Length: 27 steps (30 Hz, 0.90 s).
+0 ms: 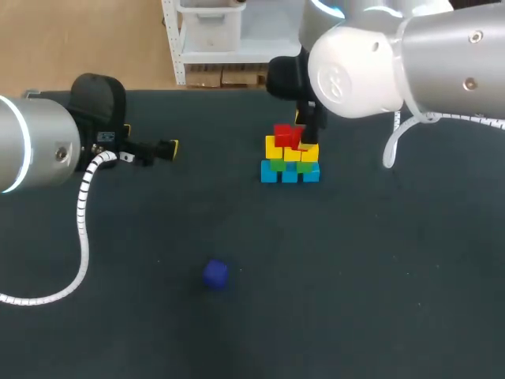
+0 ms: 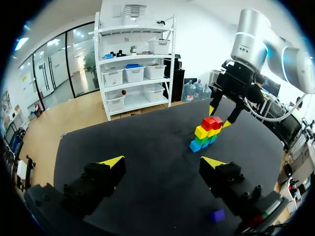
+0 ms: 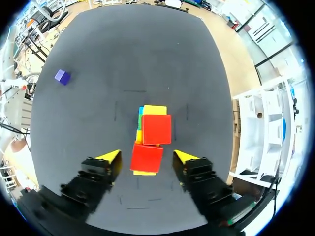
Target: Place the blue cubes, place green cubes on the blue cubes, place the yellow cubes on the green cubes, then place the red cubes on the yellow cubes, and place purple cube on the red cubes.
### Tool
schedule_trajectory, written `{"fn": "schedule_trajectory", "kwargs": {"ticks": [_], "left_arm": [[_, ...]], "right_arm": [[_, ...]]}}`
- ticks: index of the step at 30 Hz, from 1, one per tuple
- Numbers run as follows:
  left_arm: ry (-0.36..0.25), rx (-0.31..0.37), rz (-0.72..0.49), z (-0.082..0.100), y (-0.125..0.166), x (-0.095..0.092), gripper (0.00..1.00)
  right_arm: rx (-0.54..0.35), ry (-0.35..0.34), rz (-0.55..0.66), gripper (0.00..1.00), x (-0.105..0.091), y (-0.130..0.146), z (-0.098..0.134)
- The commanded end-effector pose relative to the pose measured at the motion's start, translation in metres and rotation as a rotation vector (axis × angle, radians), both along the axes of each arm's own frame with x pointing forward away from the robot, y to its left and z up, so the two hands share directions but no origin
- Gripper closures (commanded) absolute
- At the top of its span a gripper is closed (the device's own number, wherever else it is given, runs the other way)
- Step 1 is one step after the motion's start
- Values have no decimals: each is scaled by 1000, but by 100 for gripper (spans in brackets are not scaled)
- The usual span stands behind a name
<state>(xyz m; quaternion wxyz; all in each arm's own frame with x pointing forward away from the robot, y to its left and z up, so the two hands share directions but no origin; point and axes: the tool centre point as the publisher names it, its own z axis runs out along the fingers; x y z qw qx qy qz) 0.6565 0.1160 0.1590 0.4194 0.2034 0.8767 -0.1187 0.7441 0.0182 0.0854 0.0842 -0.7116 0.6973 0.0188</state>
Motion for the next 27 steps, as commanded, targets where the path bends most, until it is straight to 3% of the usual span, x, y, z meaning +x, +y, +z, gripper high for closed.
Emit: {"fn": "schedule_trajectory", "kwargs": {"ticks": [1,20,27], "left_arm": [[3,-4,-8,0,2,1,0],[3,-4,-8,0,2,1,0],[3,-4,-8,0,2,1,0]], "right_arm": [[3,-6,0,0,-2,-2,0],[-21,-71,-20,0,7,-4,-2],[-34,-93,-21,9,9,-4,-3]]}}
